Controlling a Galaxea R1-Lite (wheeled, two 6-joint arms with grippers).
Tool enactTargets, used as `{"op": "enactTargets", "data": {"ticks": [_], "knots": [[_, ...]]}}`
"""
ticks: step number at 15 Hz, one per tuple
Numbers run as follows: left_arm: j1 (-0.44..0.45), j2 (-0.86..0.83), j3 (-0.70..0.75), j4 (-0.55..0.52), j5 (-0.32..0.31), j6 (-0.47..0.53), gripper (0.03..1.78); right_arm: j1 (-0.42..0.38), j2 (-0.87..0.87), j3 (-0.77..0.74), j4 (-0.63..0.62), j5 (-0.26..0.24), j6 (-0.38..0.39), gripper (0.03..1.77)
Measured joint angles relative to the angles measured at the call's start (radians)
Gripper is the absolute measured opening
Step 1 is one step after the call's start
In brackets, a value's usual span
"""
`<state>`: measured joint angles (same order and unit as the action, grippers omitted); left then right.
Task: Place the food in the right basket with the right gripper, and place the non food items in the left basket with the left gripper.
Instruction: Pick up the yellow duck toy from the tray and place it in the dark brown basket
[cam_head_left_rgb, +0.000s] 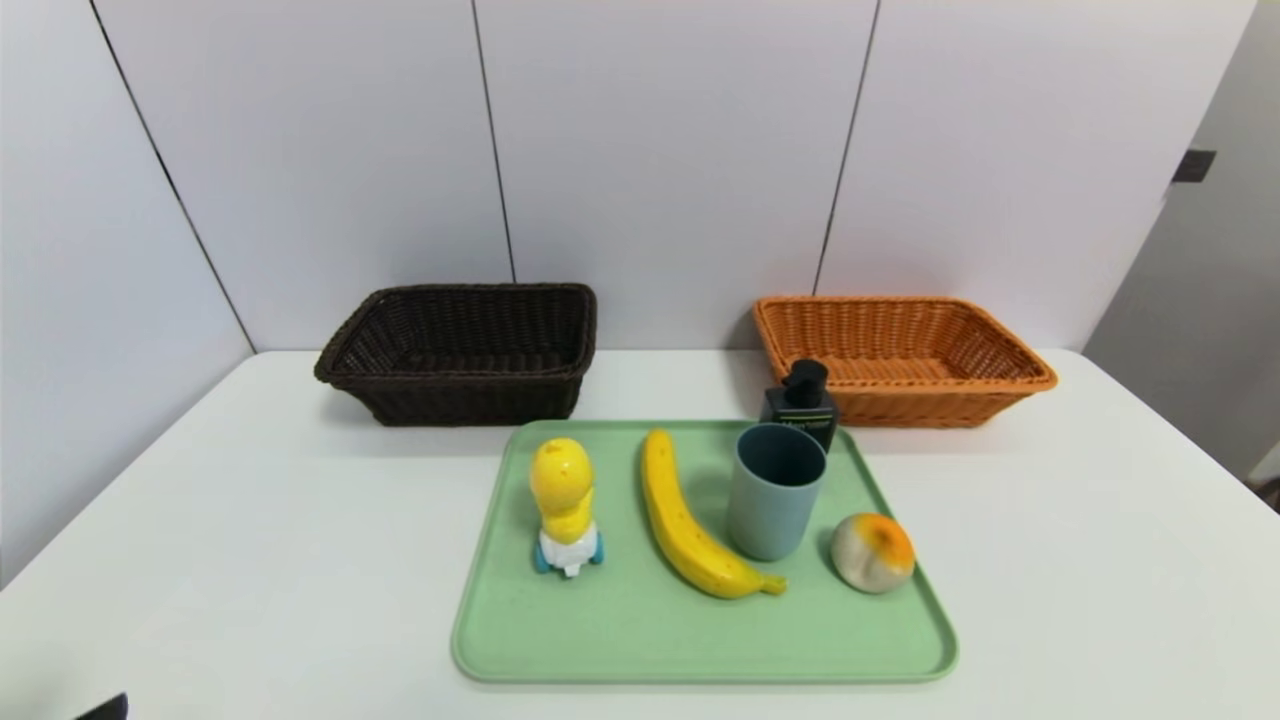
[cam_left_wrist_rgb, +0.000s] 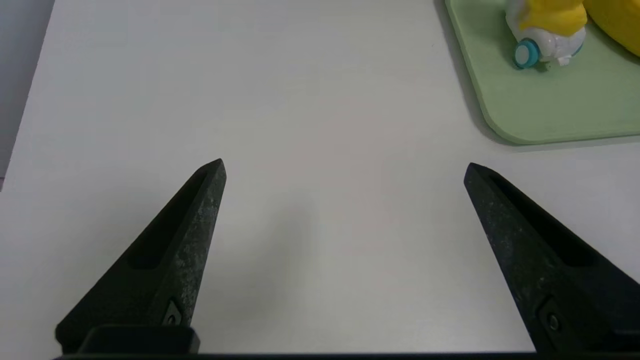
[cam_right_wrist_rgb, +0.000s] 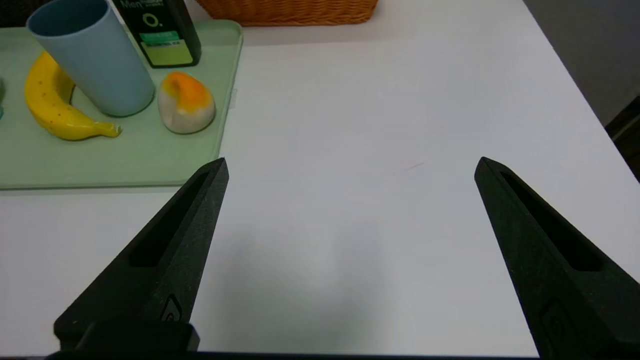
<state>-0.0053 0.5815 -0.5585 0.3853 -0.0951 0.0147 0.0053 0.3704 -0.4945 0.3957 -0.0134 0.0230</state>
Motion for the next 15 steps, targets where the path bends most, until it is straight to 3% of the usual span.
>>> {"op": "enactTargets", "data": {"ticks": [3,5,11,15], "knots": [[-0.006,0.243,-0.174,0.003,-0.008,0.004,1.69,0.002,0.215,-0.089,0.001,0.013,-0.002,1.7],[-0.028,0.38,-0.285,0.005,-0.019,0.006,1.69,0.005,0.351,-0.16,0.001,0.053,-0.006,1.7],[-0.3,0.629,-0.487,0.001,-0.024,0.001,1.69,0.055,0.66,-0.374,-0.013,0.181,-0.071,1.7],[-0.441,0.734,-0.58,0.002,-0.022,-0.004,1.69,0.173,0.777,-0.496,-0.011,0.205,-0.074,1.7]]}}
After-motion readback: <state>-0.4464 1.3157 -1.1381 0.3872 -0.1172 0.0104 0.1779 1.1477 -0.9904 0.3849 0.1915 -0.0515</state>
